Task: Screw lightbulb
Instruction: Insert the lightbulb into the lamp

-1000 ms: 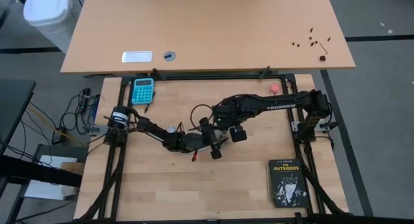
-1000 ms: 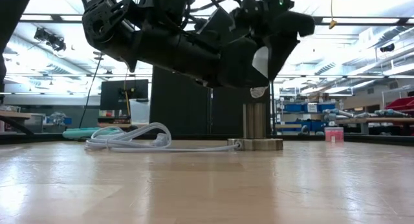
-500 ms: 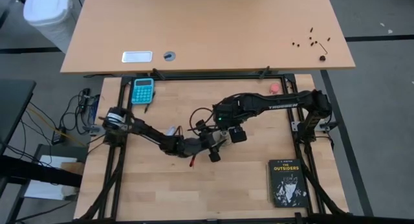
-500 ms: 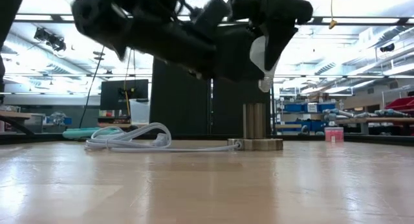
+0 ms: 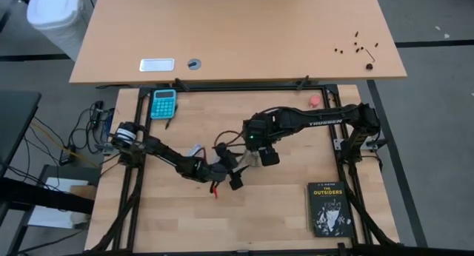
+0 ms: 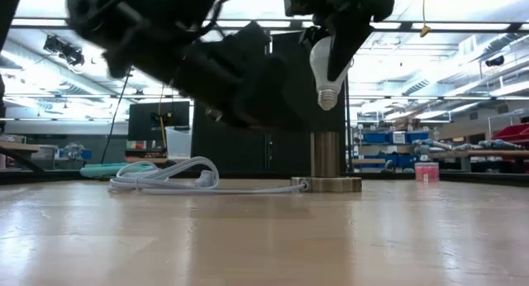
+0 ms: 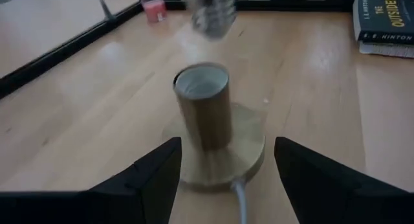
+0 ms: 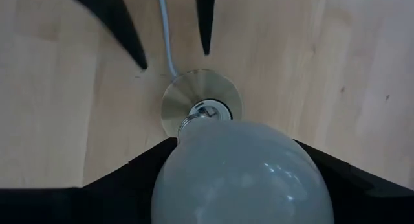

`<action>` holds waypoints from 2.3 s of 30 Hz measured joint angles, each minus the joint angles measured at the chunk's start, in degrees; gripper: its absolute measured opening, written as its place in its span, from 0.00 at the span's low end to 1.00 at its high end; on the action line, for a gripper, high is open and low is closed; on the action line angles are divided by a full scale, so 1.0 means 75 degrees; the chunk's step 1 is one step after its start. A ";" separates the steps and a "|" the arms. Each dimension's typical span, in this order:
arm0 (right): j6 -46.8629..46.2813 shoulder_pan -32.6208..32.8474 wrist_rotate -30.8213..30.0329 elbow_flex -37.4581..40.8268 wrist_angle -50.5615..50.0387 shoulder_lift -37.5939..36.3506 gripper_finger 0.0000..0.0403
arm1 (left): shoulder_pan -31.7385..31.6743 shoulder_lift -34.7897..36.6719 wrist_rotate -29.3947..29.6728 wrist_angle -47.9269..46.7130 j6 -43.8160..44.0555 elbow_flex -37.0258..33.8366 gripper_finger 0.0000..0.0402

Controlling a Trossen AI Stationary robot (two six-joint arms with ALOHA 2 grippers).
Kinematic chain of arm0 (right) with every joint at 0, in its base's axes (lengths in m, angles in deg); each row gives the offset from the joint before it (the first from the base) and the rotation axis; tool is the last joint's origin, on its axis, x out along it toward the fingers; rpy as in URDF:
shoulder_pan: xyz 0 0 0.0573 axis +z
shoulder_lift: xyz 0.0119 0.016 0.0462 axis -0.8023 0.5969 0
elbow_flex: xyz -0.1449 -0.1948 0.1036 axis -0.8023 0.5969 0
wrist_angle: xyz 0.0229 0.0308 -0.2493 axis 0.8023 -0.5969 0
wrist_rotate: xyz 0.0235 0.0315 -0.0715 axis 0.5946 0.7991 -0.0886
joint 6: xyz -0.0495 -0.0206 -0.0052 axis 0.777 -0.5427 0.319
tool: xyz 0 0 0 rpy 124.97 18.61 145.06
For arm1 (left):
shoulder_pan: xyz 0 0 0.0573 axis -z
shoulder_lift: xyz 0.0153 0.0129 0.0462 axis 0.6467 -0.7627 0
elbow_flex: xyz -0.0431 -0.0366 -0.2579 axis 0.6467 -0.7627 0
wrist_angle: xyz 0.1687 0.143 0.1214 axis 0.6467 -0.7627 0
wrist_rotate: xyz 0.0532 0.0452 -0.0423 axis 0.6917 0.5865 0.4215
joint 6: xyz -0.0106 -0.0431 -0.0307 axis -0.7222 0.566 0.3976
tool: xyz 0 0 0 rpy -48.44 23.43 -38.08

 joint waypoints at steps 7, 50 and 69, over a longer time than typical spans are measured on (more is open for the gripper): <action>0.0008 0.0003 0.0257 0.0003 0.0050 0.0000 0.69 | -0.0180 0.0000 -0.0072 0.2213 0.0222 -0.1331 0.63; 0.0379 -0.0612 0.0426 0.1014 0.1093 -0.0082 0.69 | -0.1244 -0.2229 -0.1164 0.2966 -0.0802 0.0652 0.57; 0.0309 -0.0607 0.0047 0.1768 0.1777 -0.0073 0.69 | -0.1264 -0.2226 -0.1185 0.2939 -0.0625 0.0637 0.41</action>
